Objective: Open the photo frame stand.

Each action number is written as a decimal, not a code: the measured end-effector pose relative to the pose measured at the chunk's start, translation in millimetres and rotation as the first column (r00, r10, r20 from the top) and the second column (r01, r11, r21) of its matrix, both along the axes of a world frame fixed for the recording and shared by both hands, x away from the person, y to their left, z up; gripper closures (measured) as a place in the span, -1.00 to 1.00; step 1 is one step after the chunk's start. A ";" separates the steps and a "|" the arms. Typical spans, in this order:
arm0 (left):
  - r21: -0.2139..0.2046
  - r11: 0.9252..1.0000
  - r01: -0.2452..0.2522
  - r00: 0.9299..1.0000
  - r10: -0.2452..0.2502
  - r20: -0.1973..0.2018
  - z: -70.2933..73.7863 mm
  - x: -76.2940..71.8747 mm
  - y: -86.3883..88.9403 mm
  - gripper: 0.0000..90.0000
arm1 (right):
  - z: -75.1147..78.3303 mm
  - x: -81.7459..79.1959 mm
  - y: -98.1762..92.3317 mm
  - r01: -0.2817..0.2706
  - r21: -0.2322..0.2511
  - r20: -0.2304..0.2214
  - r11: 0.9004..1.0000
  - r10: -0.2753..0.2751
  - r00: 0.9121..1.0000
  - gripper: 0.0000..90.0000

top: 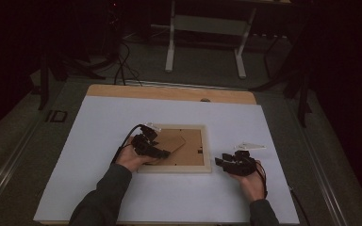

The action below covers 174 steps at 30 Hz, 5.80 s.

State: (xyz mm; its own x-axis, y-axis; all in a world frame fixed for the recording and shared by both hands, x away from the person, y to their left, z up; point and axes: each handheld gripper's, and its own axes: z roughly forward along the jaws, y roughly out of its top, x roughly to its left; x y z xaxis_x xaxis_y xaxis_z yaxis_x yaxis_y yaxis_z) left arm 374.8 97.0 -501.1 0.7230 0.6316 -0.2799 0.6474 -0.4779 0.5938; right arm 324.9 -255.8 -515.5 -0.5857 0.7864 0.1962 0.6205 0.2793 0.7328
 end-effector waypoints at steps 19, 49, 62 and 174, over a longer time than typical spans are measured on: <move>0.039 0.999 -0.002 0.994 -0.002 0.108 6.2 -9.4 -5.8 -0.09 | 14.4 14.1 10.2 -0.012 -0.003 0.019 1.000 0.012 1.000 0.21; 0.099 0.995 -0.022 0.950 -0.010 0.311 21.2 -43.4 -14.2 -0.09 | 40.2 43.2 21.3 0.006 -0.018 0.017 1.000 -0.005 1.000 0.31; 0.118 0.993 -0.026 0.915 -0.024 0.402 22.9 -58.4 -16.7 -0.09 | 51.6 57.9 26.6 0.006 0.015 -0.015 1.000 -0.005 1.000 0.28; -0.089 0.994 0.065 0.989 -0.052 0.140 22.6 -35.0 -4.4 0.52 | 80.8 71.5 26.3 -0.075 0.094 0.035 0.993 0.072 0.997 0.35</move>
State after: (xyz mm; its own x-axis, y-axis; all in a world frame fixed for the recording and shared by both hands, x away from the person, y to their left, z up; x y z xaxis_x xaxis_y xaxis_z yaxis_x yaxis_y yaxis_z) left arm 339.8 92.7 -478.4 0.7934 0.5633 -0.2309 0.5293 -0.4508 0.7188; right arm 396.4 -229.5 -434.7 -0.6485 0.7196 0.2483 0.5769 0.2517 0.7771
